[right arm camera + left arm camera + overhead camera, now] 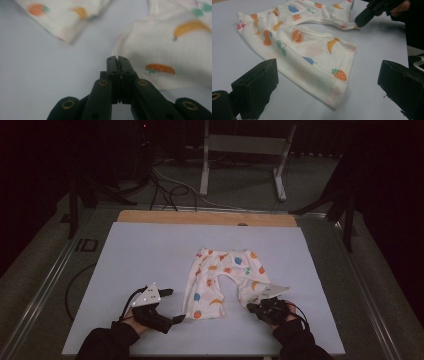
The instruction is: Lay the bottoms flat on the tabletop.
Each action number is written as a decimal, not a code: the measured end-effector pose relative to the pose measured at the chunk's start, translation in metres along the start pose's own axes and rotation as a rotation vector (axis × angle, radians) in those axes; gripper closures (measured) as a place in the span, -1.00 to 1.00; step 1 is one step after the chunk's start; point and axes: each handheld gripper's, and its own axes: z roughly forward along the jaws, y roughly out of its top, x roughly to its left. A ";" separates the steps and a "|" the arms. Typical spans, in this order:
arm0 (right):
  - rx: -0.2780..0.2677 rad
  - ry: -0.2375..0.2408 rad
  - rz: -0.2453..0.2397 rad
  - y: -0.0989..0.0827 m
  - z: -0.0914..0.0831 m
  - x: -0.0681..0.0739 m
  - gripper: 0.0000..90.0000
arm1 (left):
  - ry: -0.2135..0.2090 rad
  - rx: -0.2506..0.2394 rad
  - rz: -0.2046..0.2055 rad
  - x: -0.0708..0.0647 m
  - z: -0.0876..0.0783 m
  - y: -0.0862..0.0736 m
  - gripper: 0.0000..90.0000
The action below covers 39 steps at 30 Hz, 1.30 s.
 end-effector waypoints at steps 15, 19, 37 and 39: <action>-0.022 0.128 0.082 0.019 -0.004 0.031 0.96 | -0.001 0.002 0.009 -0.001 0.000 0.001 -0.91; -0.024 0.162 0.094 0.019 -0.002 0.033 0.96 | -0.003 -0.001 0.009 -0.001 0.000 0.001 -0.91; -0.150 -0.003 0.103 0.010 -0.037 -0.011 0.27 | 0.002 -0.010 0.021 -0.004 -0.002 0.003 -0.91; -0.153 -0.039 0.129 0.000 -0.045 -0.021 0.31 | 0.005 -0.014 0.020 -0.003 -0.002 0.003 -0.91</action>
